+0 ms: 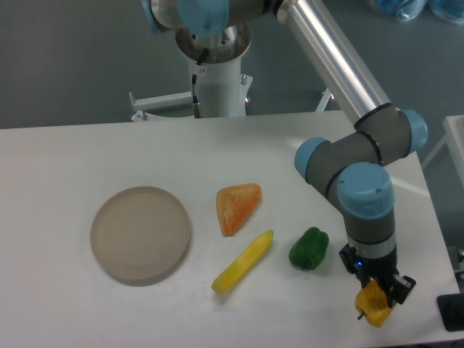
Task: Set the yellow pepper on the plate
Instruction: 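Hold the yellow pepper in the gripper and lift it off the table, then carry the yellow pepper over the beige plate and lower it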
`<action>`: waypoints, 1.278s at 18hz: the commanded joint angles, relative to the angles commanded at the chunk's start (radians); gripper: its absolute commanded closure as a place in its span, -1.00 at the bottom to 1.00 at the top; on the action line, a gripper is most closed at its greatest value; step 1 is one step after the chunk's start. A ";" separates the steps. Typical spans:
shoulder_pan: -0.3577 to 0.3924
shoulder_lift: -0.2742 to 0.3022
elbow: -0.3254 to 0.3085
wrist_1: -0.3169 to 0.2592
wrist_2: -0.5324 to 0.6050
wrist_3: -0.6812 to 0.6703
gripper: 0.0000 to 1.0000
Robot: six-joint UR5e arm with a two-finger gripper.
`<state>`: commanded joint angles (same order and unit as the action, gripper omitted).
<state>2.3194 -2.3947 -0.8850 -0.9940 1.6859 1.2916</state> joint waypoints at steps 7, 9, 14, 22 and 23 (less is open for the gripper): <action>0.012 0.170 -0.115 -0.146 -0.072 -0.057 0.26; 0.029 0.233 -0.164 -0.188 -0.109 -0.058 0.26; 0.028 0.376 -0.299 -0.255 -0.198 -0.130 0.26; -0.153 0.448 -0.448 -0.238 -0.210 -0.486 0.26; -0.176 0.453 -0.466 -0.238 -0.210 -0.538 0.26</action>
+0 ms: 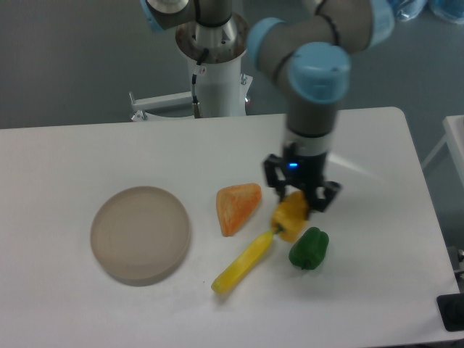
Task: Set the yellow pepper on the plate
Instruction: 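Carry the yellow pepper over the beige plate and lower it, then open the gripper to release the yellow pepper onto the plate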
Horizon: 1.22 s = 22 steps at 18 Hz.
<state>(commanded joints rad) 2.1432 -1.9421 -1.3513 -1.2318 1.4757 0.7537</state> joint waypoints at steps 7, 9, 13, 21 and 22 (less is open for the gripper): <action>-0.164 -0.014 -0.094 0.081 0.002 -0.321 0.26; -0.187 -0.024 -0.149 0.193 0.006 -0.385 0.26; -0.229 -0.038 -0.224 0.285 0.012 -0.404 0.26; -0.250 -0.052 -0.269 0.305 0.018 -0.405 0.26; -0.253 -0.055 -0.269 0.305 0.018 -0.405 0.26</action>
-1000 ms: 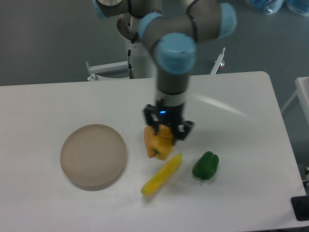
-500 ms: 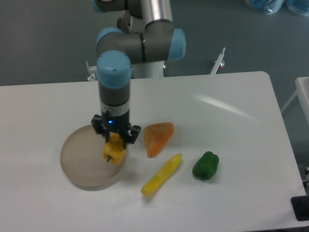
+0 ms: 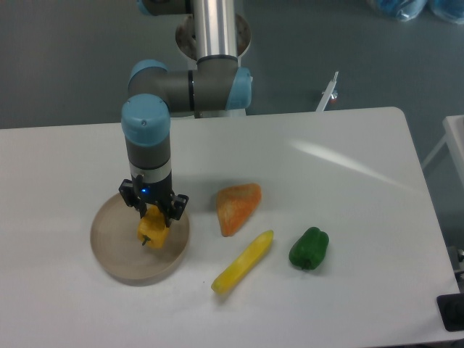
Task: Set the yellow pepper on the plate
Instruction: 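Open the gripper to release the yellow pepper onto the plate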
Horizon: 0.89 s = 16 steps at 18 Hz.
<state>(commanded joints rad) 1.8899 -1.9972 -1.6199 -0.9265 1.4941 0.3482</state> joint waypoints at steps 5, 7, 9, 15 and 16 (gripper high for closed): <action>-0.003 -0.014 0.000 0.002 -0.002 0.009 0.26; -0.006 -0.017 0.000 0.002 -0.002 0.012 0.26; -0.009 -0.023 0.002 0.003 -0.002 0.014 0.26; -0.012 -0.028 0.000 0.003 -0.002 0.014 0.26; -0.012 -0.029 0.002 0.003 0.000 0.014 0.24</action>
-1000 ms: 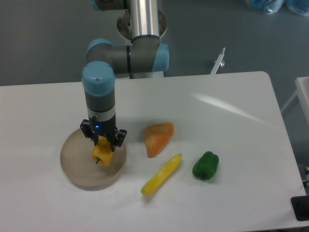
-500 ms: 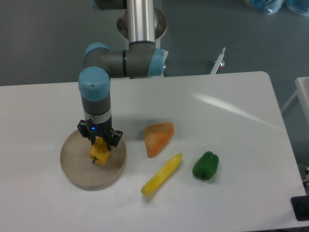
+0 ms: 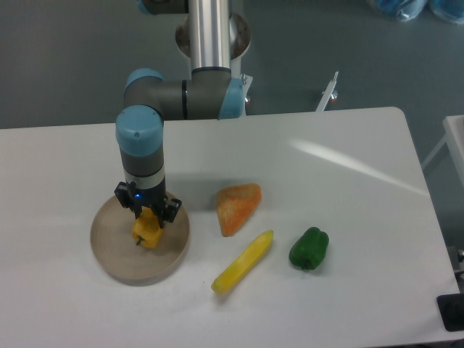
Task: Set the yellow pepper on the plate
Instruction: 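Open the gripper to release the yellow pepper onto the plate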
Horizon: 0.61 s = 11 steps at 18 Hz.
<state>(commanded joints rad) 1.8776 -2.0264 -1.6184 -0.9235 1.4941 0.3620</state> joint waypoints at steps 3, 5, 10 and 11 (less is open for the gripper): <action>0.000 0.002 0.002 0.000 0.000 -0.002 -0.09; 0.000 0.000 0.006 -0.002 -0.002 0.000 -0.59; 0.000 0.011 0.011 -0.002 -0.002 0.003 -1.00; 0.000 0.014 0.011 -0.002 -0.002 0.003 -1.00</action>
<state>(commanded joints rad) 1.8776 -2.0126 -1.6076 -0.9250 1.4926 0.3651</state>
